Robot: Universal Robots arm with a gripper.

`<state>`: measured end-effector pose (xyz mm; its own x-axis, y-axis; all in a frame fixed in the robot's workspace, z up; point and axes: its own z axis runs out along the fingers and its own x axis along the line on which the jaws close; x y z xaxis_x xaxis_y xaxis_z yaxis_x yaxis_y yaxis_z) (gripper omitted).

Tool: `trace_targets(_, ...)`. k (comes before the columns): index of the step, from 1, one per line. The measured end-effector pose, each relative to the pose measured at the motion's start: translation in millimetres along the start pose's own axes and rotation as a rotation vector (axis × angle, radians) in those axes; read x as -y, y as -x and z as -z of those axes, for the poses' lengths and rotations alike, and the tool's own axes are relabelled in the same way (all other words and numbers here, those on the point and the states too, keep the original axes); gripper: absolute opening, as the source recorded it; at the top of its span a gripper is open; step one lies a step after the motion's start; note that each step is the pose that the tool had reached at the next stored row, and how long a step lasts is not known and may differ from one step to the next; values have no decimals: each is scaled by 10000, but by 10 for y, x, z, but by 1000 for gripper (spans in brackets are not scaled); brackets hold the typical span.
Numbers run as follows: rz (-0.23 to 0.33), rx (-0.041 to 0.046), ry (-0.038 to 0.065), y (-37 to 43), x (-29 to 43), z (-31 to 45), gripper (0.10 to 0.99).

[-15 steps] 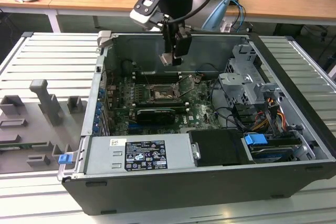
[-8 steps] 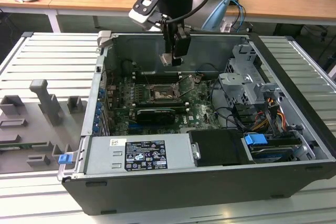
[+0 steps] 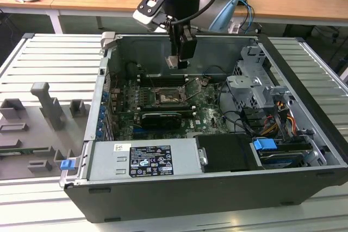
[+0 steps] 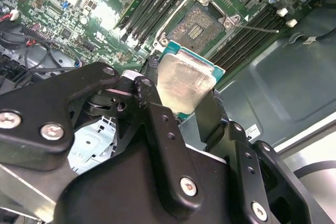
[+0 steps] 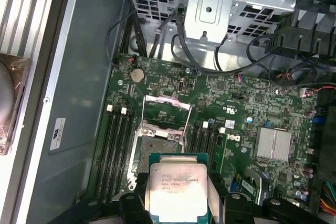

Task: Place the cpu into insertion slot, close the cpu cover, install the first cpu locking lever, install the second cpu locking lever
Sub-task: 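Place the cpu into insertion slot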

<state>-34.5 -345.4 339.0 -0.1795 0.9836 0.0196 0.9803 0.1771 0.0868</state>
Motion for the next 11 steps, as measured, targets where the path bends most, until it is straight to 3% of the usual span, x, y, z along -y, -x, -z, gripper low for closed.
trace_targets(11, -24, 2, 0, 1, 4, -46, 529)
